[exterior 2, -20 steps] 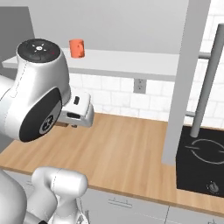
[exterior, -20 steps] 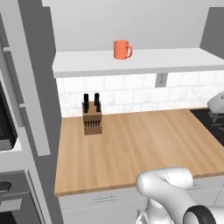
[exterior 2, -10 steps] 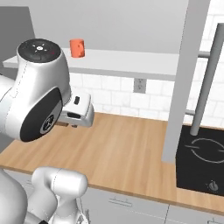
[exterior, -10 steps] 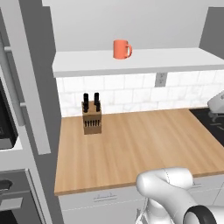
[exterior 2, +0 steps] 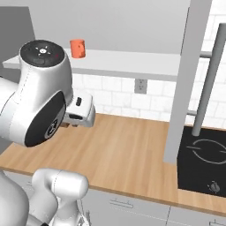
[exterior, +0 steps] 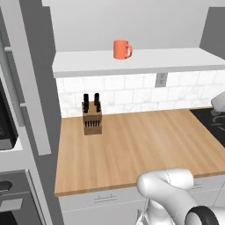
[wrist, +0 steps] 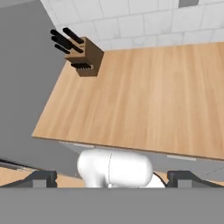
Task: Gather all objects into one cabinet and sort the glasses and bowls to opposite sides.
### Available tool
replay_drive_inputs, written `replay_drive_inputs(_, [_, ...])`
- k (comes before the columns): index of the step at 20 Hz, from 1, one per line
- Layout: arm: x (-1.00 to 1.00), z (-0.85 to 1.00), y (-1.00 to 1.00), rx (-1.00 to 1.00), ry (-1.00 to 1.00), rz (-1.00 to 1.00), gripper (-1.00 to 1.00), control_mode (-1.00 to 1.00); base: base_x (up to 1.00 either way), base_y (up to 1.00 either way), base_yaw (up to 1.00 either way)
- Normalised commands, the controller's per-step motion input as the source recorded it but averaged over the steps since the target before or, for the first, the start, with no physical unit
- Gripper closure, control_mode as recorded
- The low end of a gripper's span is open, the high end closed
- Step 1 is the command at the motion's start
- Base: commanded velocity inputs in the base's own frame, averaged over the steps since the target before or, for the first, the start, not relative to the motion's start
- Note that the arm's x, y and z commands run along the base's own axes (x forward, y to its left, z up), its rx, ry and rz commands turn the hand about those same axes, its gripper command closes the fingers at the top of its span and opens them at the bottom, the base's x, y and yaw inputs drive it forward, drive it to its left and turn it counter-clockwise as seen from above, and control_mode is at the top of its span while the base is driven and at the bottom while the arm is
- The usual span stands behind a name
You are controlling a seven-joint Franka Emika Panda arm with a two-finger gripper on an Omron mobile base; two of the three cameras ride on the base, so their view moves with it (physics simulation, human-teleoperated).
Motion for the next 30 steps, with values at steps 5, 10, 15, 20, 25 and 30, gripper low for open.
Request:
replay_drive_inputs(5, [-0.29,0.99,0.46,0.19,-0.39,0.18,-1.00,-1.00,0.00,0.00,0.00])
replay_drive_inputs(10, [-0.10,1.00,0.18,0.01,-0.38,0.05,-1.00,-1.00,0.00,0.00,0.00])
replay_drive_inputs(15, [0.29,0.98,0.09,0.00,-0.30,0.00,-1.00,-1.00,0.00,0.00,0.00])
replay_drive_inputs(20, [0.83,0.27,0.31,0.00,-0.23,0.04,-1.00,-1.00,0.00,0.00,0.00])
replay_drive_inputs(25, [1.00,-0.05,0.32,0.00,-0.14,0.08,-1.00,-1.00,0.00,0.00,0.00])
replay_drive_inputs(30, [0.99,-0.19,0.24,0.00,-0.13,0.08,-1.00,-1.00,0.00,0.00,0.00])
